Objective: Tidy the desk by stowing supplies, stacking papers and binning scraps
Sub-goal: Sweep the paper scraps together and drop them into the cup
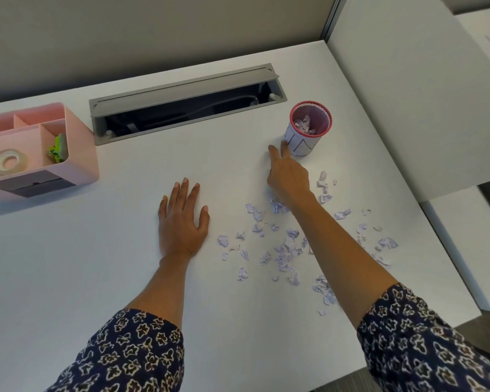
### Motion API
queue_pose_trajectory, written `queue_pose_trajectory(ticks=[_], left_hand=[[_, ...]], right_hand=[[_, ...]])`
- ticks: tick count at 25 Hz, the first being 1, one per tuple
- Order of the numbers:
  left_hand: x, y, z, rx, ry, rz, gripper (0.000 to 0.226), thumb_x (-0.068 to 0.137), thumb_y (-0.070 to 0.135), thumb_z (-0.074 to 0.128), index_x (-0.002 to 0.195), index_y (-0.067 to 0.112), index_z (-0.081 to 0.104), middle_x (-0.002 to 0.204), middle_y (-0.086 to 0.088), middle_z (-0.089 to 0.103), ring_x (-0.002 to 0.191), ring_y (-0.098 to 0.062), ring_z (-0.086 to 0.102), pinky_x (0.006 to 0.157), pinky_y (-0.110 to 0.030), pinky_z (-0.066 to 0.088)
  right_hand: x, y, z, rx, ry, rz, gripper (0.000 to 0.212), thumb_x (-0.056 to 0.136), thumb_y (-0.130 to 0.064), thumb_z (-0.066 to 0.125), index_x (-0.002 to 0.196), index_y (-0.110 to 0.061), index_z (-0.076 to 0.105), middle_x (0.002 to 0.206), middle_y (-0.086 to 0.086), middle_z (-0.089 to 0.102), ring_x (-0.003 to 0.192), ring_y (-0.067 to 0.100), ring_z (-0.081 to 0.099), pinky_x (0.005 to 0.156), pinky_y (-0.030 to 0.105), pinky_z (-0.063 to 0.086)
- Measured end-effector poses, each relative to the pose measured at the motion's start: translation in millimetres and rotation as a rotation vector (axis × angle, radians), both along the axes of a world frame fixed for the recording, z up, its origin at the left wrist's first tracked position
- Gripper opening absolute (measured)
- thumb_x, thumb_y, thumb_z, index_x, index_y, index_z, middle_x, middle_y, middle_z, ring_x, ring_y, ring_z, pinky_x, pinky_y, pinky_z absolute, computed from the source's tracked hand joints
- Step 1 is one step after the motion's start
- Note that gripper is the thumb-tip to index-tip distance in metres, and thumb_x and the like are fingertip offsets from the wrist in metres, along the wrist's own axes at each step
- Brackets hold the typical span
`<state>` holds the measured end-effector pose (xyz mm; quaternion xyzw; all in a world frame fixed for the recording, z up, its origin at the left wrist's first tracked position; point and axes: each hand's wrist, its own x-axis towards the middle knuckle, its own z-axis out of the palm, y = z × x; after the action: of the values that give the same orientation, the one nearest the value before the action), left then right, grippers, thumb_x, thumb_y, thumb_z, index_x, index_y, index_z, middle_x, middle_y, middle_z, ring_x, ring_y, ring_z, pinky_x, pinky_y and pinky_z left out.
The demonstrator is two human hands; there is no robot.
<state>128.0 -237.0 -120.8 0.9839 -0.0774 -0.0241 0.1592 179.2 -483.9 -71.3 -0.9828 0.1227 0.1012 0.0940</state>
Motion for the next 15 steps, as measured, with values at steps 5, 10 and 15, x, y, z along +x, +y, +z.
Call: queue_pose_trajectory(ticks=[5,10,15], left_hand=[[0.1,-0.5,-1.0,-0.007,-0.002,-0.002,0.056,0.096,0.039,0.035,0.15,0.027,0.028,0.161,0.004,0.018,0.149,-0.015,0.012,0.122,-0.041,0.011],[-0.3,-0.2,0.6,0.001,0.011,0.001,0.057,0.096,0.04,0.033,0.151,0.027,0.026,0.161,0.005,0.016,0.15,-0.014,0.01,0.122,-0.04,0.009],[-0.6,-0.1,-0.6,0.015,0.005,-0.004,0.057,0.096,0.041,0.031,0.151,0.028,0.026,0.162,0.005,0.015,0.15,-0.014,0.01,0.122,-0.041,0.01]], right_hand=[[-27.9,5.9,-10.4,0.008,-0.023,-0.029,0.039,0.093,-0.009,0.047,0.131,-0.012,0.042,0.151,0.019,0.033,0.078,0.034,0.063,0.056,0.03,0.042],[-72.9,-13.0,-0.7,0.152,-0.296,-0.234,0.031,0.093,-0.014,0.047,0.118,-0.016,0.065,0.105,0.012,0.066,0.101,0.029,0.057,0.071,0.036,0.048],[-63.4,-75.2,-11.6,0.086,-0.277,-0.431,0.038,0.095,-0.029,0.049,0.132,-0.022,0.056,0.147,0.008,0.044,0.136,0.031,0.032,0.107,0.048,0.033]])
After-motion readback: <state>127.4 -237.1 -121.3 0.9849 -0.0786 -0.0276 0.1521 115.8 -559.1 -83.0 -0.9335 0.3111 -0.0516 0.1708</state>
